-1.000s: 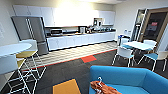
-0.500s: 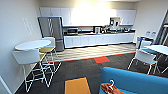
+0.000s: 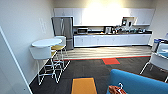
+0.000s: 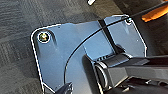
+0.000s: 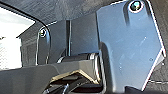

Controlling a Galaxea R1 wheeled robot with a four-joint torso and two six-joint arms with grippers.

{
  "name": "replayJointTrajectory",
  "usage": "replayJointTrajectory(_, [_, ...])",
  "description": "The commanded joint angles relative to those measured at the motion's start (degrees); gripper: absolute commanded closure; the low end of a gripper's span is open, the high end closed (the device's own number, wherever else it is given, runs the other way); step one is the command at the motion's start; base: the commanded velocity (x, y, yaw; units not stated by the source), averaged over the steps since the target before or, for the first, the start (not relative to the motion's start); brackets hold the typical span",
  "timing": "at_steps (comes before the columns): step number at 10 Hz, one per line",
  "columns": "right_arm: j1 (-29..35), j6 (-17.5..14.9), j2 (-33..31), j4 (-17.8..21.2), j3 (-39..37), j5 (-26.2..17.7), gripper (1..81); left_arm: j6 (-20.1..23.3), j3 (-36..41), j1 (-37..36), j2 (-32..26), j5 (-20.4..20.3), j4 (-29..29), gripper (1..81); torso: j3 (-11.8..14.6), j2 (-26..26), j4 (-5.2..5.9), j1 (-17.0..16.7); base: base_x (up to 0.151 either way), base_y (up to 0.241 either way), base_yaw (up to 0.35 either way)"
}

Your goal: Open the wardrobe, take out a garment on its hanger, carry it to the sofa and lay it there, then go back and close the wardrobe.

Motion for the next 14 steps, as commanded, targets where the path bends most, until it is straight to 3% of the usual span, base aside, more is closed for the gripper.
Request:
replayJointTrajectory(1, [1.8, -0.1, 0.5, -0.3, 0.1, -2.6, 1.0, 0.1, -0.3, -3.0, -0.4, 2.3, 0.3, 1.0, 0.0, 0.0, 0.00, 0.1, 0.000, 0.000, 0.301])
replayJointTrajectory(14, [2.0, -0.2, 0.9, -0.4, 0.1, -2.7, 1.0, 0.1, -0.4, -2.8, -0.1, 4.7, 0.3, 1.0, 0.0, 0.0, 0.00, 0.1, 0.000, 0.000, 0.301])
